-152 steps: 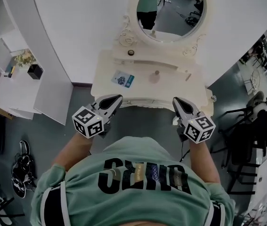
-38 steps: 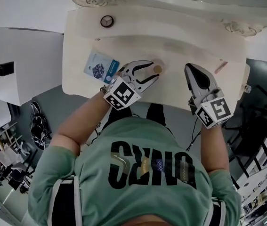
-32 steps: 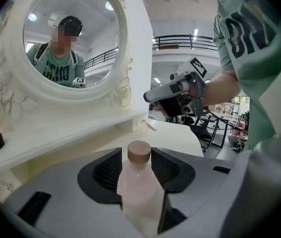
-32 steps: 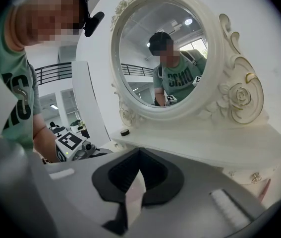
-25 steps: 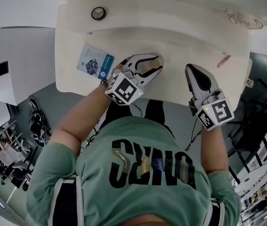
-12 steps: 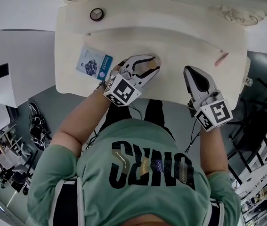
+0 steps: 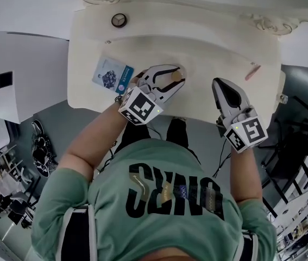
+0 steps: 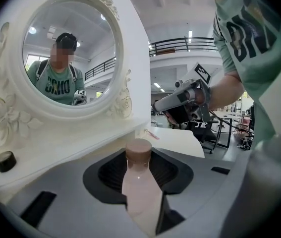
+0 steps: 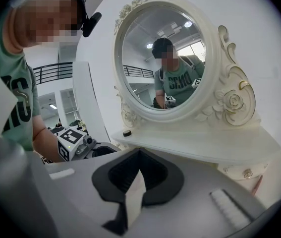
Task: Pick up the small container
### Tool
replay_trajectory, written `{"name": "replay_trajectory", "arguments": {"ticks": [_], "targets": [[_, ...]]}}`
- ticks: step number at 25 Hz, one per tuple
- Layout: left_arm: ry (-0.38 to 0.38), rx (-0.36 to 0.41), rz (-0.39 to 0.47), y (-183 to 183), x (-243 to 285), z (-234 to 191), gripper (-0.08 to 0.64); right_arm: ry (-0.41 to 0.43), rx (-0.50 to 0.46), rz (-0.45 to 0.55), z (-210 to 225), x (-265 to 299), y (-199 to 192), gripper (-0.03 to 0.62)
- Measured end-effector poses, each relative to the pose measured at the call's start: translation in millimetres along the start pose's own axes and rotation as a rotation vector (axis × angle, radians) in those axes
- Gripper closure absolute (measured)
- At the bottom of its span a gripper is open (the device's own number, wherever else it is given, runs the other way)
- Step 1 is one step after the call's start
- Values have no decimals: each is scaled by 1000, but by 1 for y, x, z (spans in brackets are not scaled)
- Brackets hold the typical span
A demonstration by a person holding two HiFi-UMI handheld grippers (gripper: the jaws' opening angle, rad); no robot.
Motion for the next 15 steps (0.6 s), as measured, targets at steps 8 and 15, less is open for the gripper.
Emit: {"name": "replay_trajectory", "arguments": {"ticks": [8, 15], "targets": [[20, 15, 28, 33, -23, 4, 419, 5, -22, 35, -9, -8, 27, 584], [18, 7, 54, 63, -39, 9, 419, 11, -39, 62, -17, -15, 49, 584]]}}
Point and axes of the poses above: the fingertips, and each gripper's own axes: x forward along the fingers, z to its right, y out of its top, the point moved 5 cm from there along -x, backward along the fingers, and after that the axes turned 12 degrees about -y, right-handed, at the moved point
